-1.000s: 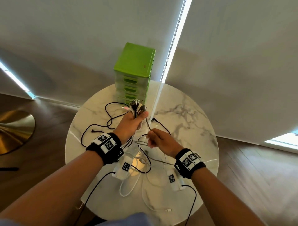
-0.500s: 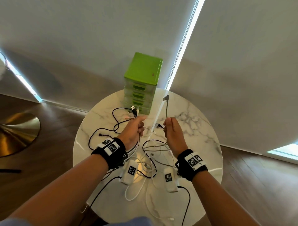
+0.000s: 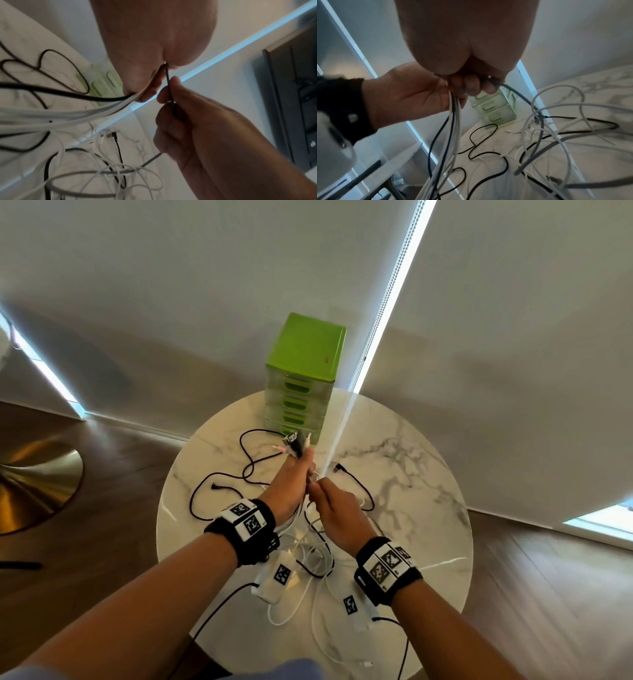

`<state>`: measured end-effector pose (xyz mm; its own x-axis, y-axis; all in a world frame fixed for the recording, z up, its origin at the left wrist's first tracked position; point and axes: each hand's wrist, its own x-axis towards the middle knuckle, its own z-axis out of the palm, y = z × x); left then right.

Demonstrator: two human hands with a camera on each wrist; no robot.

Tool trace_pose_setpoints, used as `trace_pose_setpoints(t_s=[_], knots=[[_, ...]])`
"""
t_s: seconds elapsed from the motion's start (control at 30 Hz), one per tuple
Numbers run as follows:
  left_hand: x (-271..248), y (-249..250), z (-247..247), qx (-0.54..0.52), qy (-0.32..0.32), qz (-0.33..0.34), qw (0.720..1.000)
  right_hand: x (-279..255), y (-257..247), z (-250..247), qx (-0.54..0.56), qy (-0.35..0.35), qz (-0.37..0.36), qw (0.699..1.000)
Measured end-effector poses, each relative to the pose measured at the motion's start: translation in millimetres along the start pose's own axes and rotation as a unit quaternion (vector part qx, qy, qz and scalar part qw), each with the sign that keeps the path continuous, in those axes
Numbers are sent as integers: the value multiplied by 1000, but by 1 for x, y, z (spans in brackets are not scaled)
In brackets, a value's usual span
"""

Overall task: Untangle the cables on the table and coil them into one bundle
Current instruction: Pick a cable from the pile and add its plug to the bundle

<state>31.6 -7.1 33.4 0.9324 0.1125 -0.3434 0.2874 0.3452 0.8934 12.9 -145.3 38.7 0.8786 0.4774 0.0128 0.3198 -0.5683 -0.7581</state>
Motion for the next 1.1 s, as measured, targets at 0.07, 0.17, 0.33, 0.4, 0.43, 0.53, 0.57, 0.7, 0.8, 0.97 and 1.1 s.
trace_pose_setpoints(t_s=[0.07,0.17,0.33,0.4,0.43,0.53,0.57,0.7,0.8,0.97,1.1], knots=[[-2,9,-2,-8,4,14,1000,-2,8,-1,20,-24,22,999],[-5,33,-11,-38,-12,38,998,-10,31,0,28,-89,56,994],[-9,73,-33,-27,-30,101,994,-19,71,-7,-74,-167,67,981],[-9,86,-41,-37,-35,117,992,-18,79,-14,-82,-169,86,978],[-9,92,-44,-37,-35,125,991,-16,84,-19,-88,-168,100,977],[-10,105,-55,-26,-31,146,988,-8,89,-33,-180,-174,138,958],[-11,107,-57,-15,-27,155,987,-3,90,-37,-207,-163,149,953],[-19,99,-56,95,-20,162,982,26,81,-41,-197,-40,160,966],[-21,77,-49,183,-5,115,976,40,53,-35,-87,59,95,990],[-13,44,-28,228,3,30,973,38,-6,-26,10,38,-26,999],[-15,40,-22,182,12,29,983,30,-20,-25,35,-36,-60,997]])
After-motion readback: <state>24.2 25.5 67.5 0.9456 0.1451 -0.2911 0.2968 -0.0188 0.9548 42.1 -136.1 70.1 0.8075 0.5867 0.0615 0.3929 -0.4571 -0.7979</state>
